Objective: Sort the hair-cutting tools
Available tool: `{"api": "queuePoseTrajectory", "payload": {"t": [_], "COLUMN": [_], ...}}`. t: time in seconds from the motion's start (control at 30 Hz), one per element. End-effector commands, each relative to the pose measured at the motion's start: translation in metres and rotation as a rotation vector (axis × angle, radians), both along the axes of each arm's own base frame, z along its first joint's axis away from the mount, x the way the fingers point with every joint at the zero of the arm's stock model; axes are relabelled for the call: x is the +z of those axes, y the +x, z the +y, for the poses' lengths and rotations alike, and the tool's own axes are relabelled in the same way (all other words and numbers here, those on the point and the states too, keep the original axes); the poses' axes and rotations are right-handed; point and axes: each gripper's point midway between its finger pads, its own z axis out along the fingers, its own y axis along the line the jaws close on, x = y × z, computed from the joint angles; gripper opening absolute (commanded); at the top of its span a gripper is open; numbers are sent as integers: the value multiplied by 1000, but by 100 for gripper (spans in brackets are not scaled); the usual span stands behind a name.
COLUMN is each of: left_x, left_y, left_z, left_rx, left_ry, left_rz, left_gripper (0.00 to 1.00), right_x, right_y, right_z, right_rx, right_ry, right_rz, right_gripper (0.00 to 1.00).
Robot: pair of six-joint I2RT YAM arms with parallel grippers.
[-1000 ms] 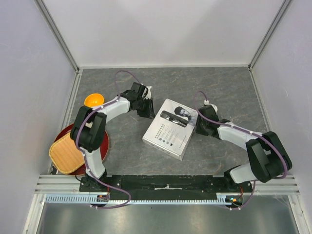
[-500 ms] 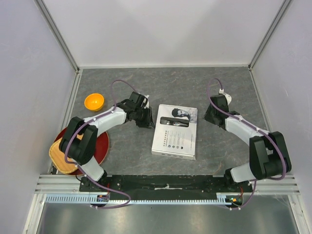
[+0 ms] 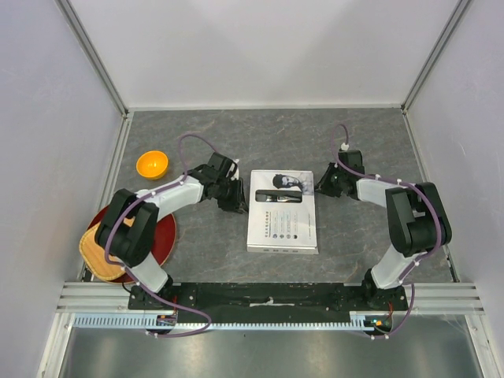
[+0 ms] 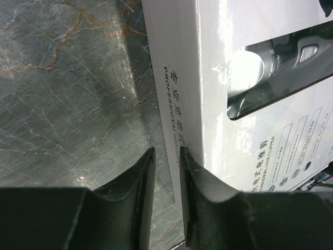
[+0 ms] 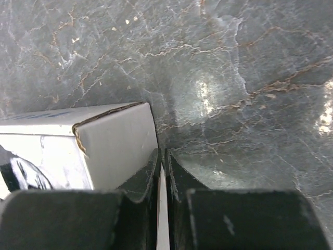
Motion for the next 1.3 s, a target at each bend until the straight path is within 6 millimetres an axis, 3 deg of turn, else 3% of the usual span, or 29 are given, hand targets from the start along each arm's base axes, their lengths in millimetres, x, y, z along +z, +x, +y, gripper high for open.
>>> {"api": "queuePoseTrajectory", "payload": {"t": [0.0,0.07,0.17,0.2,0.43,0.57,0.73,0.87,1.03,1.27], "left_x": [32,34,43,49,48,37,31,32,17,0], "left_y": [10,12,19,20,8,-17,-44,-60,-83,-100], "left_z": [-9,-3,12,15,46,52,42,29,22,14], "left_rx": [11,38,99,111,201,177,101,51,24,-25], "left_ry": [-71,-41,18,22,113,106,16,-52,-74,-60], "left_rz": [-95,-107,-160,-180,-201,-155,-98,-71,2,62], "left_gripper": [33,34,37,40,47,48,47,43,40,32], "right_x": [31,25,45,42,57,65,73,57,41,27], "right_y": [16,12,6,-5,-61,-103,-145,-176,-196,-207], "right_z": [10,-21,-49,-57,-68,-62,-40,-27,-20,-4], "right_rx": [28,-89,-198,-216,-160,-119,-32,22,49,108], "right_ry": [29,-113,-214,-247,-288,-230,-92,-26,-4,21], "right_rz": [-81,-29,-55,-8,44,38,17,73,118,158], "right_gripper": [13,16,24,25,27,29,34,34,33,30]}}
